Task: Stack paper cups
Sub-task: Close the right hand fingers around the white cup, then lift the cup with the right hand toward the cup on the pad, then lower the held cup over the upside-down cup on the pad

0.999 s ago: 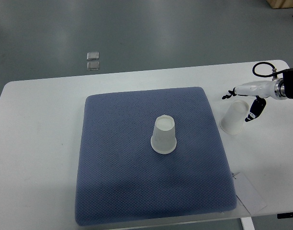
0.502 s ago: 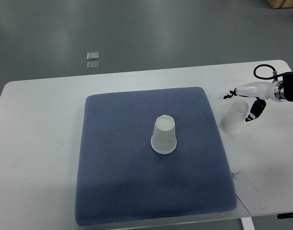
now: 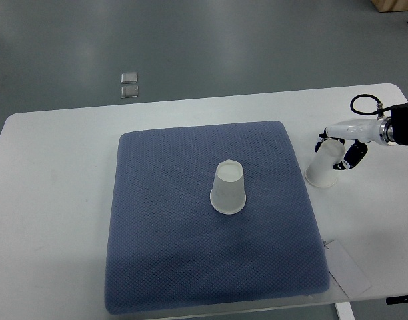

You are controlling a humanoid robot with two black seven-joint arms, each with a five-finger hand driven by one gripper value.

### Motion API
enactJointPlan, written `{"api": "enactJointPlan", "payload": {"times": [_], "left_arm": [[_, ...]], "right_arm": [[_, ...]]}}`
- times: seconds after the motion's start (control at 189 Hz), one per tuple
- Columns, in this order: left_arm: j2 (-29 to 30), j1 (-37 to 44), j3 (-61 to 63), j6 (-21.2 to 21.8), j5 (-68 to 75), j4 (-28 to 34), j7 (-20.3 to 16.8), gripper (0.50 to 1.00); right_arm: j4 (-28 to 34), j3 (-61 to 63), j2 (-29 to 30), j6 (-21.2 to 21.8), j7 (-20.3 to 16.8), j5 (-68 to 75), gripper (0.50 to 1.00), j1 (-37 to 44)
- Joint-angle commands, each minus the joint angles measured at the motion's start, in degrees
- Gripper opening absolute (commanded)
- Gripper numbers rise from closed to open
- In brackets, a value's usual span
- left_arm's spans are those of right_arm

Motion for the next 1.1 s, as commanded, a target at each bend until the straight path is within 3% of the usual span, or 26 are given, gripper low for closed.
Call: {"api": "enactJointPlan", "payload": {"times": [0.0,0.328,0.587,0.798,1.094], "left_arm": [[0.0,0.0,0.0,0.0,0.0,0.0,0.0,1.0],[0.0,0.0,0.0,0.0,0.0,0.0,0.0,1.0],[0.0,0.0,0.0,0.0,0.0,0.0,0.0,1.0],[0.0,0.0,0.0,0.0,0.0,0.0,0.0,1.0],[0.0,0.0,0.0,0.0,0.0,0.0,0.0,1.0]], "right_arm": [[0.0,0.09,-0.35,-0.16,0.15,0.08,0.5,0.43],[1.76,2.38,-3.25,0.54,4.64,2.01,0.5,9.22],[12.39,3.43,-5.71,6.43,8.5,4.3,0.5,19.94],[19.6,3.7,-4.48,10.3,8.5,6.58,0.5,22.67],[21.01,3.61,-0.09,11.88,8.24,6.59,0.5,22.93]]}}
